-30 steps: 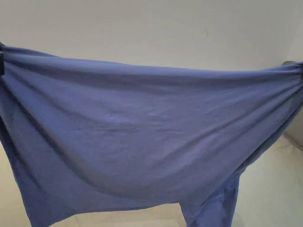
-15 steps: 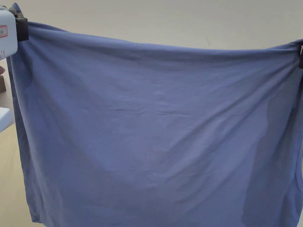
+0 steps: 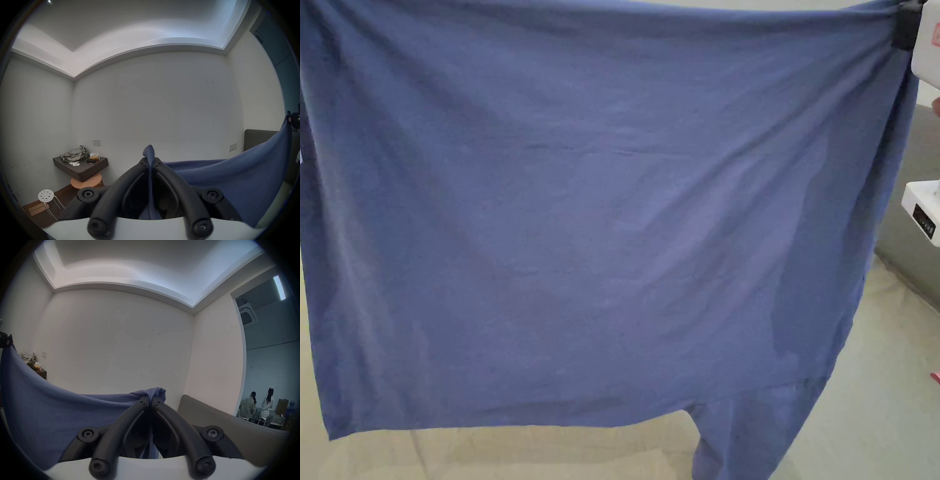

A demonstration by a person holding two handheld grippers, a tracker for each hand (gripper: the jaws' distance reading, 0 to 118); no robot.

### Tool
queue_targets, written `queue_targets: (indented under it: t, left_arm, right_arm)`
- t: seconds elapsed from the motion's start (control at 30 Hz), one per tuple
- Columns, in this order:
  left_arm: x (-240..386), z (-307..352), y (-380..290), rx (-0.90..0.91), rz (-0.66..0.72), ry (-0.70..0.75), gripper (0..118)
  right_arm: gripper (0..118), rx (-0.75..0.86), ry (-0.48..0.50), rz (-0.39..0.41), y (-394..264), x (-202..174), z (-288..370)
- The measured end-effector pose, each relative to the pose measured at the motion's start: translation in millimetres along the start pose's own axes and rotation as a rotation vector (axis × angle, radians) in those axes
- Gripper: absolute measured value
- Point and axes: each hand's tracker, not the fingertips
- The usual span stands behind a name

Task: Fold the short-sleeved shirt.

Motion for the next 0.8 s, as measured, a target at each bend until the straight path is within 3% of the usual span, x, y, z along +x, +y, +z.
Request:
queue_targets:
  t: [0.17,0.47,0.63,0.8]
  left_arm:
    - [4,-46,-4,-0.03,0.051,-0.015,0]
    - [29,-109,-40,-0.061,0.019,-0.012,0]
    - [38,-146,-91,-0.125,-0.003,-0.014,0]
    - [42,-159,-161,-0.242,-0.005,-0.028,0]
  right_arm:
    - [0,0.008,-0.019,0.033,-4,-9,-41]
    - [0,-0.06,-0.016,0.029,-51,-26,-102]
    - [0,-0.142,0.028,-0.007,-105,-42,-121]
    - [0,-0.238,0.076,0.008,-172,-60,-120]
